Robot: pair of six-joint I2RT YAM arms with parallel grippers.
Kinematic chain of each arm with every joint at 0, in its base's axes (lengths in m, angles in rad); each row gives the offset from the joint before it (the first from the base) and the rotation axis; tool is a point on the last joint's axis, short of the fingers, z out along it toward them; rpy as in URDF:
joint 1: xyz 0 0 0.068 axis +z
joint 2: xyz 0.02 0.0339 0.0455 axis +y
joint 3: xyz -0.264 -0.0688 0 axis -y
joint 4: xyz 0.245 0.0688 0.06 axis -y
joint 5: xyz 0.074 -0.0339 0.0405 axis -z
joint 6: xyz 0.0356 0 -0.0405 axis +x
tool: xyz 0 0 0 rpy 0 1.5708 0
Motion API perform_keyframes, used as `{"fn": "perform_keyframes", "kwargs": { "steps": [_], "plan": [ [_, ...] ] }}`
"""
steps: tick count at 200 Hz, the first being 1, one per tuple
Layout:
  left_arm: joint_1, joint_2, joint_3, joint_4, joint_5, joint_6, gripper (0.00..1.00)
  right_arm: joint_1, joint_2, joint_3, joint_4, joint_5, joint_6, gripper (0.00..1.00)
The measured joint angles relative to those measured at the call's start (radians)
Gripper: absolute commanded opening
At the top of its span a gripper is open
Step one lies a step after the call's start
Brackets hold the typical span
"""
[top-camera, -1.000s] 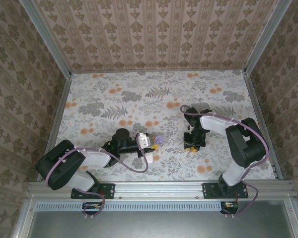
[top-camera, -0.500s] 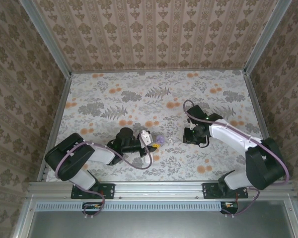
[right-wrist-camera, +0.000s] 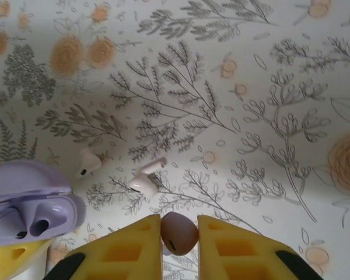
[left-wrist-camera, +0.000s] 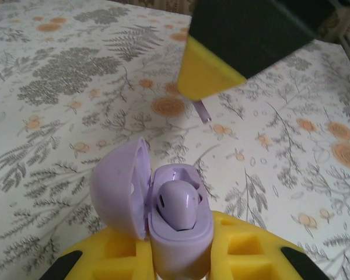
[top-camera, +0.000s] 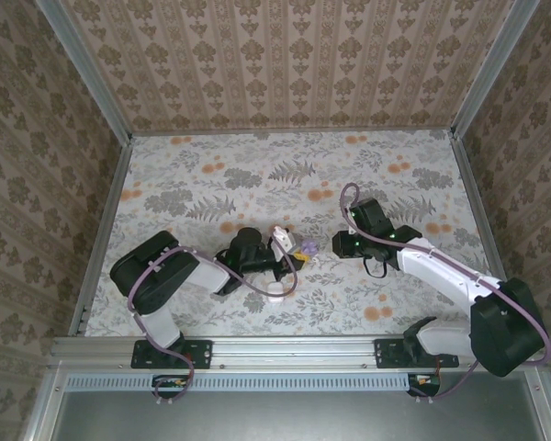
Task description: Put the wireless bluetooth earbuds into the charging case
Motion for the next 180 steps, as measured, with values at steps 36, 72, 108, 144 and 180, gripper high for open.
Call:
{"fn": "perform_keyframes", "kwargs": {
  "steps": [36, 72, 108, 144, 180],
  "plan": [
    [0.0, 0.007, 0.04, -0.016, -0.021, -0.032, 0.07, 0.009, -0.006, -0.033, 0.107, -0.001, -0.035, 0.19],
    [0.0, 0.023, 0.062, -0.029, -0.038, -0.058, 0.07, 0.011, -0.013, -0.053, 0.171, -0.005, -0.066, 0.19],
    [0.0, 0.039, 0.062, -0.026, -0.053, -0.082, 0.07, 0.018, -0.04, -0.062, 0.213, -0.024, -0.099, 0.19],
    [0.0, 0.045, 0.062, -0.016, -0.055, -0.103, 0.07, 0.036, -0.075, -0.087, 0.264, -0.039, -0.125, 0.19],
    [0.002, 0.045, 0.062, 0.015, -0.053, -0.124, 0.07, 0.06, -0.087, -0.103, 0.292, -0.047, -0.144, 0.19]
  ]
}}
